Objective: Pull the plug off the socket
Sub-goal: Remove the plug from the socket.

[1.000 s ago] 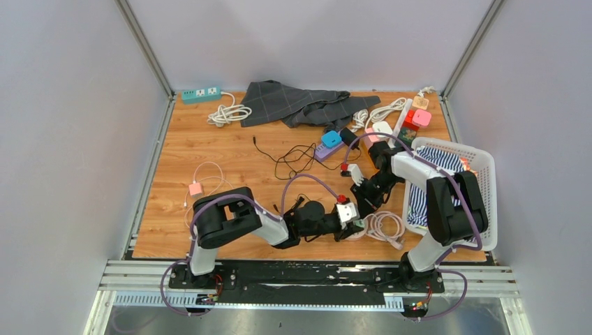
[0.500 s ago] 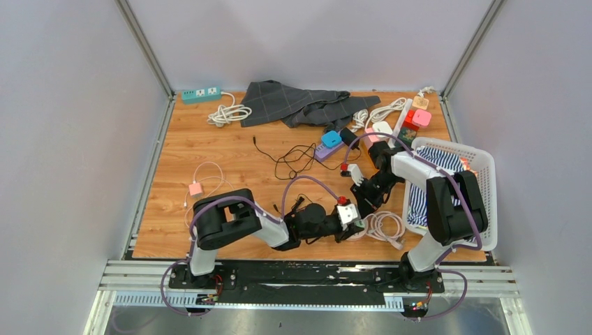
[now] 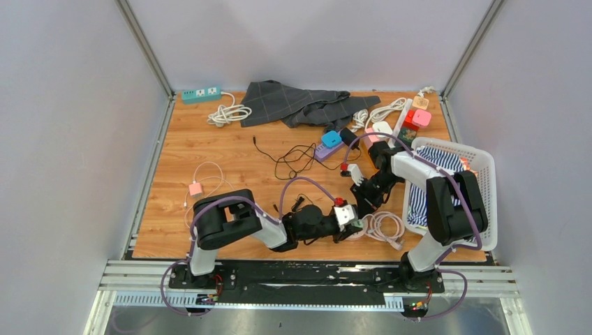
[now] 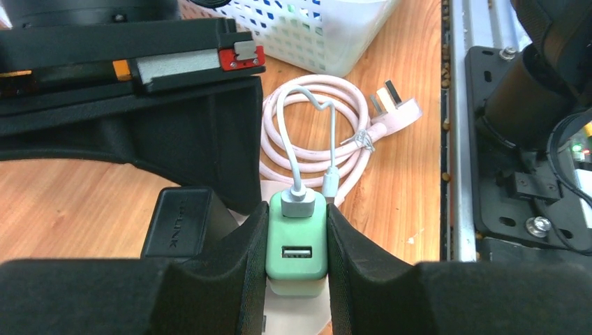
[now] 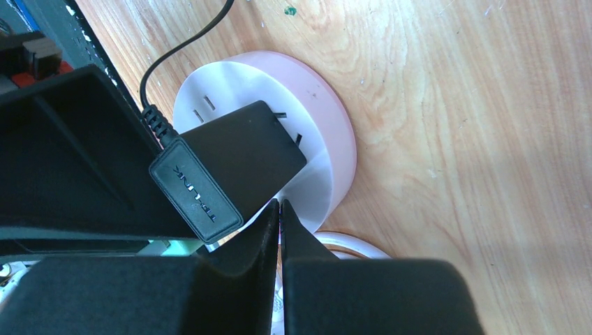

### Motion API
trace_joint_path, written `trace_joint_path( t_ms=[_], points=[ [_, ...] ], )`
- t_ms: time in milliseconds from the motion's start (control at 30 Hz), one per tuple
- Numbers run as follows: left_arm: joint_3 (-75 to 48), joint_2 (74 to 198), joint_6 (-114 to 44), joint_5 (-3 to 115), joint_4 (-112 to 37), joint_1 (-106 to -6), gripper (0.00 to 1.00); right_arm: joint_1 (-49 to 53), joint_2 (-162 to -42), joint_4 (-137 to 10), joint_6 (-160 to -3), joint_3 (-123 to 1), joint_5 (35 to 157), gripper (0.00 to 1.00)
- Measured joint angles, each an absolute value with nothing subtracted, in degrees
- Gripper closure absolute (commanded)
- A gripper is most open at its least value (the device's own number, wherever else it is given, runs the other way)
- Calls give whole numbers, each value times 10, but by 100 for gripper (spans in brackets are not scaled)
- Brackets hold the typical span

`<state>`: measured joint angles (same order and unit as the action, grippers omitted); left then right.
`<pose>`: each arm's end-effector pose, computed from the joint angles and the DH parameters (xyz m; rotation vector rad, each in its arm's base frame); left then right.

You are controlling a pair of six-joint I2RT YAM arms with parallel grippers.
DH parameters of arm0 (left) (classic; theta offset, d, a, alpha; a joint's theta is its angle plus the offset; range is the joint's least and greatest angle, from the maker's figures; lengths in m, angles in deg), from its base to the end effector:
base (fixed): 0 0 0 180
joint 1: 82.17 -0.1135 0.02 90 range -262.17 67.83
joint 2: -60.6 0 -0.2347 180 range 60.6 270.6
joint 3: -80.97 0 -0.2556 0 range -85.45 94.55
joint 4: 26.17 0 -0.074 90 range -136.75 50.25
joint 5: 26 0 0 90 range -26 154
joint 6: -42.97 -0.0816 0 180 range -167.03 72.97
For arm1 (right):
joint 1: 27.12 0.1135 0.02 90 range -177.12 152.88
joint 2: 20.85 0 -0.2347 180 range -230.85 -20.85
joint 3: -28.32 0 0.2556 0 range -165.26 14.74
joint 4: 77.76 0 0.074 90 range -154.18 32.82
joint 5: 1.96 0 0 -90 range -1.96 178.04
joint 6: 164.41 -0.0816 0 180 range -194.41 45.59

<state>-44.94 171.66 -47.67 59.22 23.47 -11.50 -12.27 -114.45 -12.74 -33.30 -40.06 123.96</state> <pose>0.1252 -0.3775 0.0984 1.1009 1.4215 -0.9682 0.2443 0.1143 0.0987 -1.3427 2.5315 0.9059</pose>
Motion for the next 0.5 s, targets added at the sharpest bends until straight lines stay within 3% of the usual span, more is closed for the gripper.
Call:
trace_joint_path(
  t_ms=[233, 500],
  points=[
    [-475, 1726, -428, 533, 292, -147, 100, -122, -1146, -128, -333, -400, 1246, 94],
    [-445, 1725, -517, 604, 245, -96, 100, -121, -1145, -122, -334, -400, 1242, 93]
  ],
)
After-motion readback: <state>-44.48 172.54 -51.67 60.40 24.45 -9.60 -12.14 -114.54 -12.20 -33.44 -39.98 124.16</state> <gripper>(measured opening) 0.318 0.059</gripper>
